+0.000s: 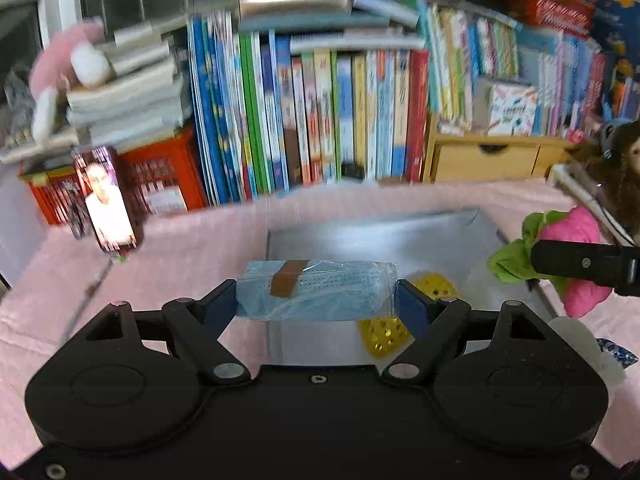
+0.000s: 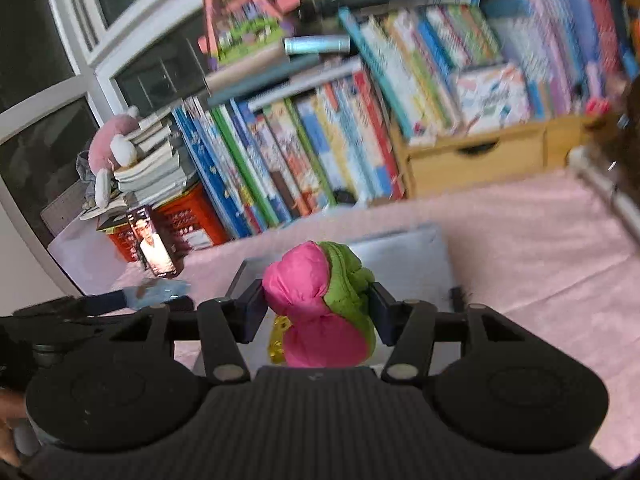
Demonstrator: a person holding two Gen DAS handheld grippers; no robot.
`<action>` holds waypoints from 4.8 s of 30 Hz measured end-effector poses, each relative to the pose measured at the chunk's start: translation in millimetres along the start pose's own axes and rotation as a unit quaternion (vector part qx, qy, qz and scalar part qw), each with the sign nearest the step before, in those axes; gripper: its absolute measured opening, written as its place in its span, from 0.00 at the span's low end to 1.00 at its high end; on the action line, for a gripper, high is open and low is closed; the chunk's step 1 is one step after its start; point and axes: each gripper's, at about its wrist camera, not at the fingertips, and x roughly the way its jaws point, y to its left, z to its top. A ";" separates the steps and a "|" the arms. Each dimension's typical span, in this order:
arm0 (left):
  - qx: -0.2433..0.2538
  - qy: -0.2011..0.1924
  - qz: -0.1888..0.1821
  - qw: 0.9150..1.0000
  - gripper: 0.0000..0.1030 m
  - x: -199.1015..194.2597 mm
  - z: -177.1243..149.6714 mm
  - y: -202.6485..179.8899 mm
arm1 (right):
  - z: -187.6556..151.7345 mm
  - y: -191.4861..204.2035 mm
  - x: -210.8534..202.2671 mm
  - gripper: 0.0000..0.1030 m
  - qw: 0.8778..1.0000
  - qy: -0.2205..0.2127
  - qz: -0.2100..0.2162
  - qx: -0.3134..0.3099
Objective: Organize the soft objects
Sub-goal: 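Carry the blue packet with the left tool while the right tool carries the bundle into the box, then open the right tool to drop the bundle while the left tool releases the packet in the box, then withdraw both tools from the box toward the white tissue and white fluffy plush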
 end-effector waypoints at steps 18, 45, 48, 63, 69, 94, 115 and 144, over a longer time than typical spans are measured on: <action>-0.056 0.147 -0.030 0.987 0.79 94.7 2.2 21.6 | 33.2 4.9 103.8 0.58 0.994 0.072 -0.080 -0.003; -0.048 0.169 -0.039 0.984 0.80 116.1 1.8 21.1 | 26.5 9.1 161.8 0.59 0.980 0.153 -0.116 -0.059; -0.042 0.170 -0.036 0.984 0.81 115.9 1.1 19.0 | 26.3 8.3 159.9 0.61 0.980 0.152 -0.115 -0.056; -0.026 0.165 -0.055 0.984 0.83 102.8 -1.0 8.4 | 26.2 4.5 141.8 0.79 0.984 0.137 -0.104 -0.043; -0.028 0.156 -0.058 0.986 0.83 91.8 -0.1 9.2 | 27.3 9.6 129.4 0.81 0.986 0.127 -0.097 -0.046; 0.011 0.042 -0.090 0.995 0.86 -29.6 -40.8 -6.2 | -5.0 25.3 -4.0 0.85 0.994 0.023 -0.041 -0.099; 0.020 -0.037 -0.104 0.994 0.89 -82.2 -130.2 -21.1 | -85.9 13.7 -64.5 0.89 0.990 -0.037 -0.040 -0.130; 0.081 -0.119 -0.116 0.983 0.94 -94.9 -200.4 -82.1 | -140.9 -39.7 -85.6 0.90 0.983 -0.065 -0.127 -0.114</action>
